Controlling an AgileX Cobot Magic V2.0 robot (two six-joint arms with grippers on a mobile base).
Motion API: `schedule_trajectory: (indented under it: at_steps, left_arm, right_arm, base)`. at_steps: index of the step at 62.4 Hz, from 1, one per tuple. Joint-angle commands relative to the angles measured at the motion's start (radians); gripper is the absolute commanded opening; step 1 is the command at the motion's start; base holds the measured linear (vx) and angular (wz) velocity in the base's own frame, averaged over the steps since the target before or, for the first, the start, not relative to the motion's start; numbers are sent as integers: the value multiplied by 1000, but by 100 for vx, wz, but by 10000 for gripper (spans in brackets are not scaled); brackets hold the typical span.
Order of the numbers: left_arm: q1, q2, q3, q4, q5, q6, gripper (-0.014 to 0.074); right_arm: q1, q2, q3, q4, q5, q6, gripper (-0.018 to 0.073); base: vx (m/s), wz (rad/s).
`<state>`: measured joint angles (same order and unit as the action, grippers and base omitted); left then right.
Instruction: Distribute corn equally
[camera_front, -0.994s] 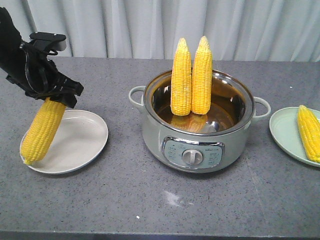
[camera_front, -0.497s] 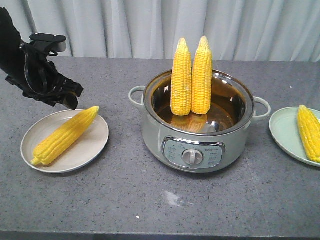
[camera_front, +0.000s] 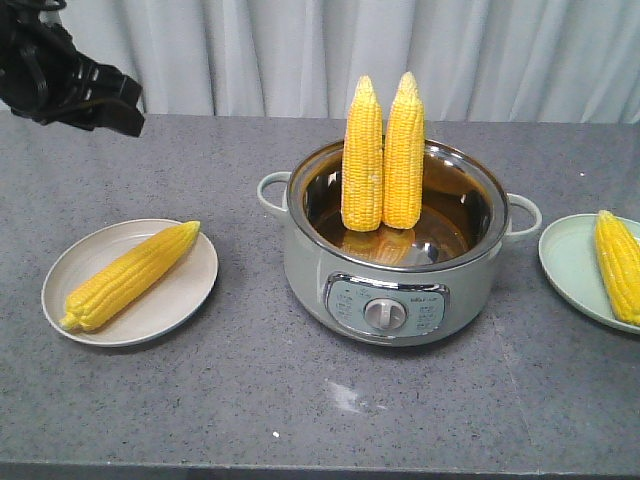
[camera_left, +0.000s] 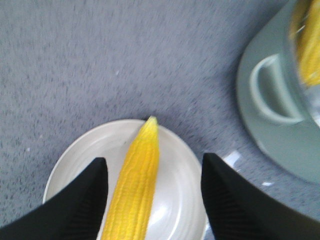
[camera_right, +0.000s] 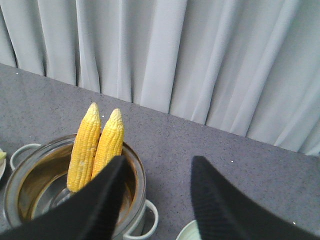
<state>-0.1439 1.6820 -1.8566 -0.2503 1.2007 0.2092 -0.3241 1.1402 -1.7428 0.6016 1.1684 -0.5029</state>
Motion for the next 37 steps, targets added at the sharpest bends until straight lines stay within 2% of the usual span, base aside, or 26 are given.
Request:
schedule_trajectory:
  at_steps: [1,5,10,16,25,37]
  left_arm:
    - [1,-84,-47,-62,-54,-6,408]
    - [1,-111,-47,-82,-69,-6,408]
    - [1,-140,-47,-98,-83,-6,408]
    - [1,-167,-47,-106,-86,-6,408]
    - [1,-179,-47,-106,-81,-7,408]
    - [1,-178,-47,-106,-79,-8,408]
  right_arm:
    - [-4,45,-20,54,-136,-12,559]
    - [-4,81,-20,61,-190,-12,667]
    - [-4,127,-20,89,-256,-27,730]
    - [-4,185,-30,181,-310,-81,724]
    - [6,326,-139,324,-284,-136,699]
    - [102,550,-376,344,-217,-139,689]
  base:
    - [0,0]
    - [0,0]
    - [0,0]
    - [0,0]
    - [0,0]
    - [0,0]
